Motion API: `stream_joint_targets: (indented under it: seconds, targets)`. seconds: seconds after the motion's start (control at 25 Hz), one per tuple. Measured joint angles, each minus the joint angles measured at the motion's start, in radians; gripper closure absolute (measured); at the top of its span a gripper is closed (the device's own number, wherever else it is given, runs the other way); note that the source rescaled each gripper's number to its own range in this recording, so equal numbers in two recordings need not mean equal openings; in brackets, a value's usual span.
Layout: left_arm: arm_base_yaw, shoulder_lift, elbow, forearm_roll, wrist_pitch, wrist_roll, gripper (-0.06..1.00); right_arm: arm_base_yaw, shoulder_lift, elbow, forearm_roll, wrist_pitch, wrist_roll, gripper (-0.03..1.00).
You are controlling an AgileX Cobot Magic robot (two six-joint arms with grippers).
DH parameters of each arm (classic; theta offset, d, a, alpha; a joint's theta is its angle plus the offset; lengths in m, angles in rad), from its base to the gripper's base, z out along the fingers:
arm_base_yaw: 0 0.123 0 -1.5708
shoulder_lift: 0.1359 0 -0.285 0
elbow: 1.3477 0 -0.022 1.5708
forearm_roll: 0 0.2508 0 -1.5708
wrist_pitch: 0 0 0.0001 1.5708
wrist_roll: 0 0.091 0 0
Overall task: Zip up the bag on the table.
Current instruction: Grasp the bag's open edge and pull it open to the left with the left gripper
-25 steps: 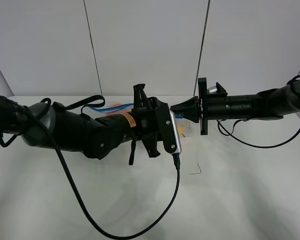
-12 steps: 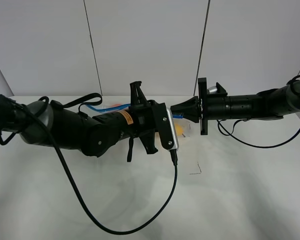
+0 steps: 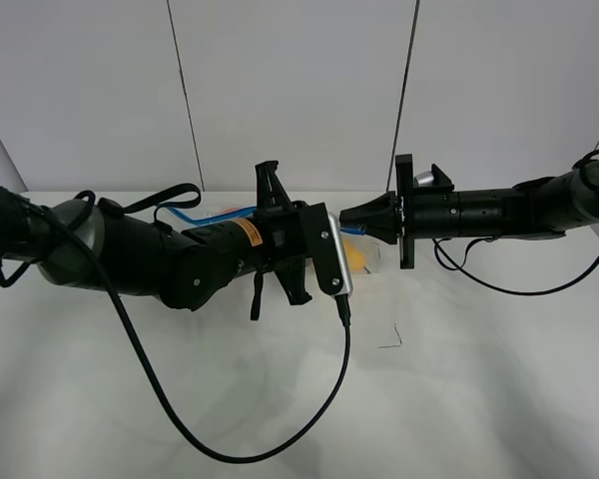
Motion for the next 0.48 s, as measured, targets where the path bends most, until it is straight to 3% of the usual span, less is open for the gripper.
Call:
stream_joint_targets:
  seconds: [0.36, 0.48]
  targets:
    - [-0.011, 0.000, 0.000, 0.000, 0.001, 0.000, 0.77, 0.000, 0.000, 0.000, 0.000, 0.001, 0.000, 0.97]
    - [-0.011, 0.000, 0.000, 0.003, 0.011, 0.001, 0.90, 0.000, 0.000, 0.000, 0.001, 0.001, 0.000, 0.97]
